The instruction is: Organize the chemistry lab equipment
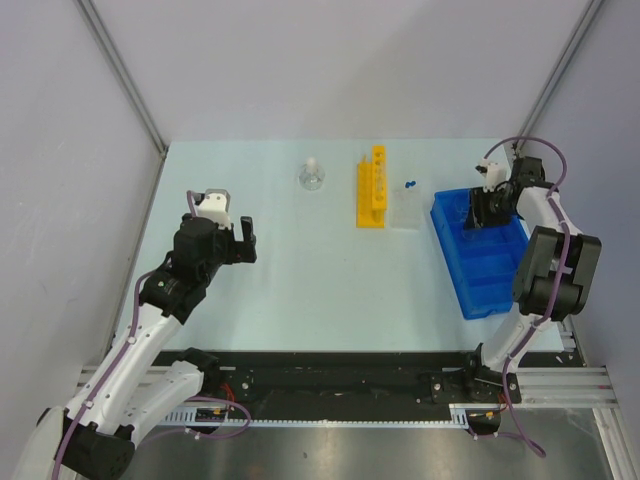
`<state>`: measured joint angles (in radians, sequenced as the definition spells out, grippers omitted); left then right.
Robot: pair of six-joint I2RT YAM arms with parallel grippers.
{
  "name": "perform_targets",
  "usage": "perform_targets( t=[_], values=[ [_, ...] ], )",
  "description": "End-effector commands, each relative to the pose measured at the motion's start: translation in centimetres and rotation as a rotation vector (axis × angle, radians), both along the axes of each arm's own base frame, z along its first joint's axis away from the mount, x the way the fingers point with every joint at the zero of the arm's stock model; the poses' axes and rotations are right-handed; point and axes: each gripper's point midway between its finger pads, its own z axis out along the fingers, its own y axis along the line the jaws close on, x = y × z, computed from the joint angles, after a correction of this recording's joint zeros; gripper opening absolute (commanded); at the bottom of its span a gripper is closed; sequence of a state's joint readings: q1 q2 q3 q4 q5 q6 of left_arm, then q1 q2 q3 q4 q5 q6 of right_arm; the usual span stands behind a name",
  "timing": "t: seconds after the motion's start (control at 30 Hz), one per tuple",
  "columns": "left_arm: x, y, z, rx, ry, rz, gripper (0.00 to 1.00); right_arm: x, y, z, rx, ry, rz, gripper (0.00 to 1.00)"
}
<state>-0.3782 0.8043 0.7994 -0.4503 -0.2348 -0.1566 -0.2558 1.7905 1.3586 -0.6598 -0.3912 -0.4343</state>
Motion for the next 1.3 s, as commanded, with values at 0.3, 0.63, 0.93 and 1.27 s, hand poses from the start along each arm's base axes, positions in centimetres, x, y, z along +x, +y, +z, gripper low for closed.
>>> perform_targets(
  t=[0.3,0.63,0.93,1.27],
  values=[
    [0.3,0.1,0.6,0.016,-0.032,-0.013,1.00,0.8,-1.0,-3.4,-0.065,0.025,-0.044,0.22],
    [0.2,0.2,0.7,0.015,-0.035,-0.013,1.00,0.1,-0.6,-4.0,-0.078,0.048,-0.025,0.47],
    [0.2,0.1,0.7,0.013,-0.036,-0.015,1.00,-0.2,0.1,-1.5,-0.078,-0.005,0.020,0.80],
    [0.1,0.1,0.8,0.010,-0.039,-0.018,1.00,-0.4,-0.3,4.4,-0.147,-0.148,0.034,0.94]
  ],
)
